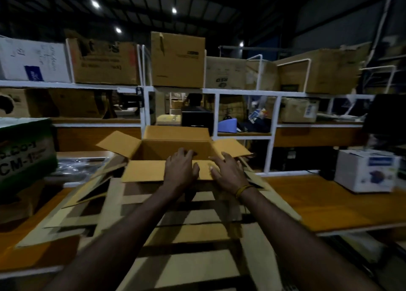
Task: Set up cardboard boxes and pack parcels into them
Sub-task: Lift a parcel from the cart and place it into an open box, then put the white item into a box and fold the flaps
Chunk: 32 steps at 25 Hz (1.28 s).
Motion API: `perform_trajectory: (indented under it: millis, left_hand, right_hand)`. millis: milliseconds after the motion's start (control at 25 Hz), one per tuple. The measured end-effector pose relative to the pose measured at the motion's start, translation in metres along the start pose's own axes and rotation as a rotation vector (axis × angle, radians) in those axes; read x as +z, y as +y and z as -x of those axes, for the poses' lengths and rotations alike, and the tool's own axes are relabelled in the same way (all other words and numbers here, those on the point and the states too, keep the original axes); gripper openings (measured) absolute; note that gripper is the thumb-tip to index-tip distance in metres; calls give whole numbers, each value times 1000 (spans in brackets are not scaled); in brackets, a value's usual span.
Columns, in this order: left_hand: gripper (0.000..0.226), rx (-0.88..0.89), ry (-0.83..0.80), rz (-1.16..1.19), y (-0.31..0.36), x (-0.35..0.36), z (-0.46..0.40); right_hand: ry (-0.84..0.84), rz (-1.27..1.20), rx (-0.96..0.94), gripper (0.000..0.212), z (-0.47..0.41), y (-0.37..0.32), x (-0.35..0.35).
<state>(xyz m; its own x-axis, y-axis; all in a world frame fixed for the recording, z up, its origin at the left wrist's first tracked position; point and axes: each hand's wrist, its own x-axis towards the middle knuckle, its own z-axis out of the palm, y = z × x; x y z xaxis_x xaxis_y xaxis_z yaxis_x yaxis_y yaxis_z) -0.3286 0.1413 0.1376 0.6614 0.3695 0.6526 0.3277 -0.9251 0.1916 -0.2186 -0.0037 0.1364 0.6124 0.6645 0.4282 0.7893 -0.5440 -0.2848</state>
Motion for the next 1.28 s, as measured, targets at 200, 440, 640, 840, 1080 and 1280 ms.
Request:
perform_trajectory:
  millis: [200, 440, 640, 840, 1080, 1280]
  left_hand:
    - [41, 208, -51, 147, 126, 42, 2]
    - [50, 358, -188, 169, 255, 98, 6]
    - [63, 434, -331, 240, 340, 144, 9]
    - [73, 498, -397, 272, 414, 202, 1]
    - [72, 505, -447, 336, 481, 266, -35]
    - [72, 508, -452, 323, 525, 318, -73]
  right_hand:
    - [44, 69, 157, 45, 63, 93, -53]
    - [50, 126, 404, 49, 142, 204, -99]
    - [38, 175, 580, 58, 184, 278, -125]
    - [64, 224, 675, 60, 197, 349, -141]
    - [7, 297, 746, 61, 176, 436, -158]
    - [38, 324, 767, 60, 149, 499, -162]
